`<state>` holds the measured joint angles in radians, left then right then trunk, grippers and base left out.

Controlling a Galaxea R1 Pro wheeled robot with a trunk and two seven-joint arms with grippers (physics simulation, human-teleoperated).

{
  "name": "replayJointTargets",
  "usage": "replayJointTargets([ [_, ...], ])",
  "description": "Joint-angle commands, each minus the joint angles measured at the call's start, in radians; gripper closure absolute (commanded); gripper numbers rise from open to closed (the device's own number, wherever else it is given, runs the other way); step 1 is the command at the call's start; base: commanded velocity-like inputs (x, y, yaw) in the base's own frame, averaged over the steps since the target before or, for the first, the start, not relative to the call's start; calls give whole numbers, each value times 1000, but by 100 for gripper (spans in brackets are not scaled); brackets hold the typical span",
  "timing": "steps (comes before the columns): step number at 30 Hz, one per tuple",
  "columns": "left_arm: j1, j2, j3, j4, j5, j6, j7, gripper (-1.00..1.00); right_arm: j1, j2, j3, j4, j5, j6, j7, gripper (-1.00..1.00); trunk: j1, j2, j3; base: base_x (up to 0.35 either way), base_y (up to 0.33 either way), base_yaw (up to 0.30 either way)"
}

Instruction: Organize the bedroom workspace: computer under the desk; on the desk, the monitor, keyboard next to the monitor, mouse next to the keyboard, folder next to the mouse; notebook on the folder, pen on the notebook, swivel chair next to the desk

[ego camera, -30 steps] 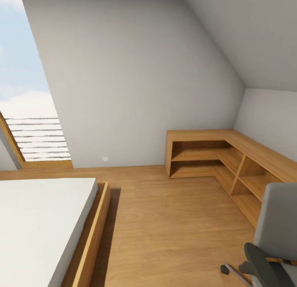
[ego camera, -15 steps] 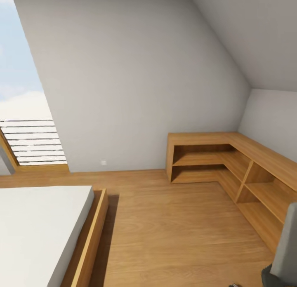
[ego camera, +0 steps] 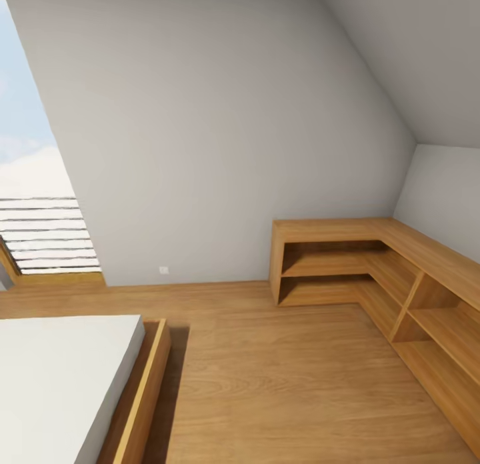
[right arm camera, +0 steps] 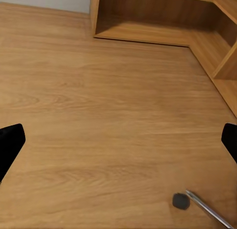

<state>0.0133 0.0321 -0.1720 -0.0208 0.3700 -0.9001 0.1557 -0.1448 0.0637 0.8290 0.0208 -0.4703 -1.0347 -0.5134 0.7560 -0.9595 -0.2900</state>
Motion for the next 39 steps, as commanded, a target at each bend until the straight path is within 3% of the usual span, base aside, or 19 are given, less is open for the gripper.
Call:
replayJointTargets([
  [1, 1, 0, -9, -2, 0, 0, 10, -100, -1, 1, 9, 2, -4, -2, -5, -100, 1, -1, -1, 327, 0, 0],
  [24, 1, 0, -8, -2, 0, 0, 10, -100, -1, 2, 9, 2, -4, -2, -5, -100, 1, -1, -1, 327, 0, -3],
  [39, 1, 0, -8, -2, 0, 0, 10, -100, -1, 1, 9, 2, -3, -2, -4, -100, 1, -1, -1, 327, 0, -209],
])
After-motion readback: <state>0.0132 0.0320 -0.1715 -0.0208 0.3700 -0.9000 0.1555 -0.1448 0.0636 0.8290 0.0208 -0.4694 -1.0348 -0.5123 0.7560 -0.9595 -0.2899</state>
